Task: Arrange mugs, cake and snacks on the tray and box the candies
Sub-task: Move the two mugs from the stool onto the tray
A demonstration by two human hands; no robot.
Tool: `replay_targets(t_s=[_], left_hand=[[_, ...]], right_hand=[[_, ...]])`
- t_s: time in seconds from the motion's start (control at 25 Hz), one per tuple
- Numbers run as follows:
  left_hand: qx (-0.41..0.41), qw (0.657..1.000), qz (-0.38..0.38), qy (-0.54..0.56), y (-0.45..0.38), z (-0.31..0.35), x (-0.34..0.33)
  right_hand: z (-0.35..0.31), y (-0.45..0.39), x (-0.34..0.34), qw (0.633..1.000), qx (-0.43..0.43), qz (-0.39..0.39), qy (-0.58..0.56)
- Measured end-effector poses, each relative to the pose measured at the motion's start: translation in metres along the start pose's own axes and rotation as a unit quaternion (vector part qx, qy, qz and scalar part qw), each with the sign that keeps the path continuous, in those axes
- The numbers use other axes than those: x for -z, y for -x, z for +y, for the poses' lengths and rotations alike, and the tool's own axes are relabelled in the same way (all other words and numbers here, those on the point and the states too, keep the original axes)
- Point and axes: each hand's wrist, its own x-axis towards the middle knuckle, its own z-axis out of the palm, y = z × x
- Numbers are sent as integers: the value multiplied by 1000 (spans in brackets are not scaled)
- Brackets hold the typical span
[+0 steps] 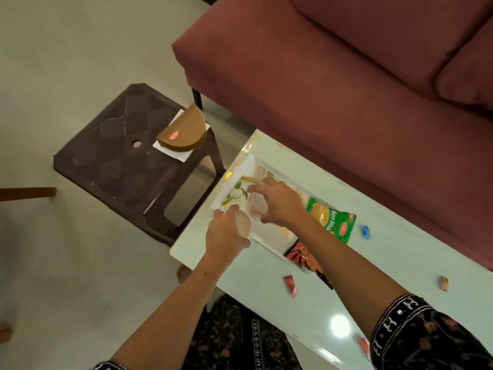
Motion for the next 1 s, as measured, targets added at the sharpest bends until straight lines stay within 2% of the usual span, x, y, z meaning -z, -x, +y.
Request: replay_targets(t_s=[0.24,0.44,1.0], left_hand=[[-26,999,-33,2,-25,37,-62],[-20,999,-45,-3,-48,44,-100],[-34,999,-28,-24,-64,43,-138]], right_hand=[[75,-14,-27,999,-28,-9,12],[112,-36,-54,999,-39,-26,19],[133,-50,-87,999,-43,-14,1]])
